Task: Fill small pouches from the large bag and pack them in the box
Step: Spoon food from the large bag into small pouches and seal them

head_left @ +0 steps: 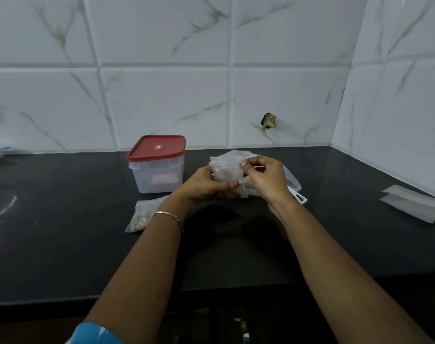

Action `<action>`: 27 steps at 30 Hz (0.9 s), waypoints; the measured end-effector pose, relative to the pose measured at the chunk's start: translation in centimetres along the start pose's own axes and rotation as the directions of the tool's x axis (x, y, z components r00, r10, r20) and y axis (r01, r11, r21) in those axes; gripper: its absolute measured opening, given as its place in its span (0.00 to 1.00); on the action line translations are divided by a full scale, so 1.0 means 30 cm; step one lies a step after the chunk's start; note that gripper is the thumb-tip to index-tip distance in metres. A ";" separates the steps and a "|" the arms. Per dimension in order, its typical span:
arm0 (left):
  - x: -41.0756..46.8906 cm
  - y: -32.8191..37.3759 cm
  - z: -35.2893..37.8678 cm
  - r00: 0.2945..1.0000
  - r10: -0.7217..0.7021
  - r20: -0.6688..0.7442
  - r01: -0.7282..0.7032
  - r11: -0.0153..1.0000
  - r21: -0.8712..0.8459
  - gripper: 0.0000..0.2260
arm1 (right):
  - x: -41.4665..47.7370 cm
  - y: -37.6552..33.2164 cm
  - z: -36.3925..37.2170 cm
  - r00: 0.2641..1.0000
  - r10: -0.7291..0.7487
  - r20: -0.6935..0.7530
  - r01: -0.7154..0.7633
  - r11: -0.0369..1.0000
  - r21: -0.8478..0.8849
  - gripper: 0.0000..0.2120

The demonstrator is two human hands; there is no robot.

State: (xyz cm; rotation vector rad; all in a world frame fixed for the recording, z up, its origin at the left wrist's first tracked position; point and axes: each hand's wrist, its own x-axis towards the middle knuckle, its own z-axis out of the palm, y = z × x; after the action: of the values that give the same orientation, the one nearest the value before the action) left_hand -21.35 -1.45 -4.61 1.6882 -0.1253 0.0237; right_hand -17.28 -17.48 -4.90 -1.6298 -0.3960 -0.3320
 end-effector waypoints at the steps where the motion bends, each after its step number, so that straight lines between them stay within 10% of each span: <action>1: -0.003 0.009 -0.001 1.000 -0.014 -0.013 0.013 0.998 -0.066 0.17 | 0.001 -0.002 -0.001 1.000 0.003 -0.014 -0.003 1.000 0.017 0.03; 27: 0.046 -0.006 -0.005 0.935 0.112 -0.335 -0.107 0.994 0.033 0.10 | -0.001 -0.001 -0.001 0.994 0.064 -0.083 -0.061 0.997 0.037 0.02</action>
State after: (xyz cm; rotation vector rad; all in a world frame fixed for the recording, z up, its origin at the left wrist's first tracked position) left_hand -19.95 -1.36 -4.64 1.6647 0.0388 0.3970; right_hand -17.32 -17.52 -4.87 -1.5857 -0.2845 -0.3440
